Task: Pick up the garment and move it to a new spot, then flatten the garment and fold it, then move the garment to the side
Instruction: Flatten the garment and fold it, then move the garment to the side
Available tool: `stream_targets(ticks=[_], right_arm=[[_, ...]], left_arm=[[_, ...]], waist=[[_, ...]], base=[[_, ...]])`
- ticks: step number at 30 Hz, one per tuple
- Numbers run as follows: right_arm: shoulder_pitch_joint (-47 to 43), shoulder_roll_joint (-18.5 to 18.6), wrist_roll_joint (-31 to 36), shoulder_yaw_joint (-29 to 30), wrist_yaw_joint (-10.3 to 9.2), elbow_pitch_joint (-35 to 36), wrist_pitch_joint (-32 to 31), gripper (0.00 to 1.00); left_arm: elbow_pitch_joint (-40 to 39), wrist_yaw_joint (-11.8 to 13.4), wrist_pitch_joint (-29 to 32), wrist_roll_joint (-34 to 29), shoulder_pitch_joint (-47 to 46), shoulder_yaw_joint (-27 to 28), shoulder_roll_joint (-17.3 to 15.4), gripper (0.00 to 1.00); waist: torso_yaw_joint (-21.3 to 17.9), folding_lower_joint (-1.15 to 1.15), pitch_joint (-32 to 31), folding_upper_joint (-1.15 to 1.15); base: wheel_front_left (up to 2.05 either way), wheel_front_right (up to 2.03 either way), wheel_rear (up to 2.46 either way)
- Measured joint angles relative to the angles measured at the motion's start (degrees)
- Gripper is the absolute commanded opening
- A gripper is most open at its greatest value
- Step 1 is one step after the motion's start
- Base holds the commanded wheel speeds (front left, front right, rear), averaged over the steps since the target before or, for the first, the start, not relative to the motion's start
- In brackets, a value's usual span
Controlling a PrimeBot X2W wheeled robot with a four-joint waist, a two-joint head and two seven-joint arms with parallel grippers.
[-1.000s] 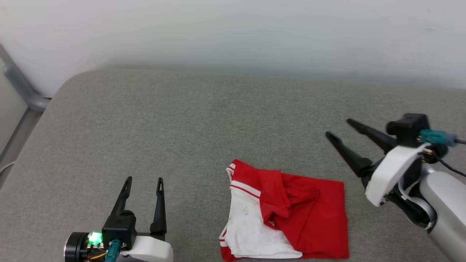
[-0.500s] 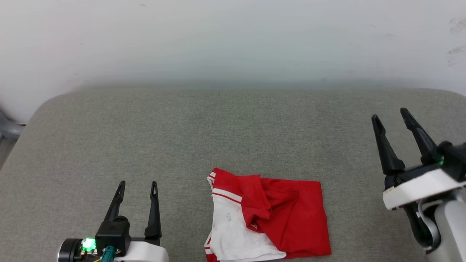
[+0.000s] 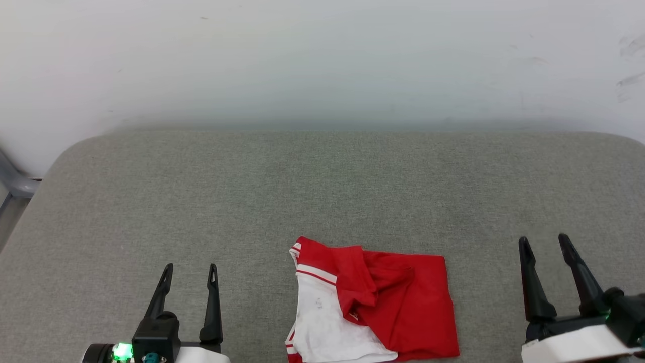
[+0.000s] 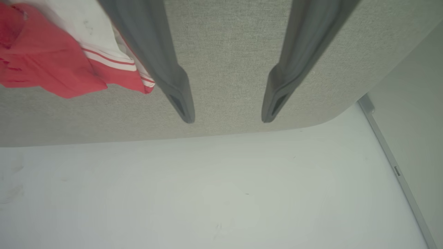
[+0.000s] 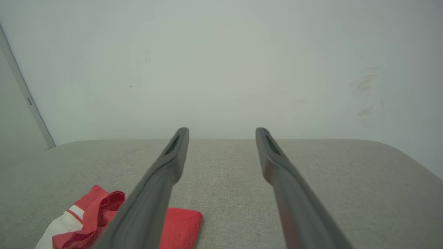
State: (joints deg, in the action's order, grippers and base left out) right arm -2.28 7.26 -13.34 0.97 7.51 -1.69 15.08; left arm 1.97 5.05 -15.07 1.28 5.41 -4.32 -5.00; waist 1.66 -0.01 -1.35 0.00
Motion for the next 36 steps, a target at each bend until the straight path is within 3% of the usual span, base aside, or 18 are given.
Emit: stream_targets(ticks=[14,24,29,36], right_arm=[[-5.37,-1.44,1.41,0.05,0.0,0.29,0.0,1.0],[-3.12,-0.92,2.23,0.47,0.0,1.02,0.0,1.0],[2.33,2.16,1.58,2.31,0.0,1.76,0.0,1.0],[11.58,9.42,-0.34,1.62,0.0,1.0,-1.87,1.0]], left_arm=[[-0.14,0.58,0.0,0.05,1.43,0.1,0.13,1.0],[-0.16,1.0,0.0,-0.01,1.69,-0.3,0.26,1.0],[-0.16,1.0,0.0,-0.04,1.66,-0.64,0.31,1.0],[-0.1,1.0,0.0,-0.09,1.57,-1.04,0.34,1.0]], waist=[[0.57,0.0,-0.09,0.0],[0.88,0.01,0.02,0.0],[1.42,0.01,0.21,0.0],[2.85,0.01,0.46,0.0]], base=[[0.0,0.0,0.0],[0.0,0.0,0.0],[0.0,0.0,0.0],[0.0,0.0,0.0]])
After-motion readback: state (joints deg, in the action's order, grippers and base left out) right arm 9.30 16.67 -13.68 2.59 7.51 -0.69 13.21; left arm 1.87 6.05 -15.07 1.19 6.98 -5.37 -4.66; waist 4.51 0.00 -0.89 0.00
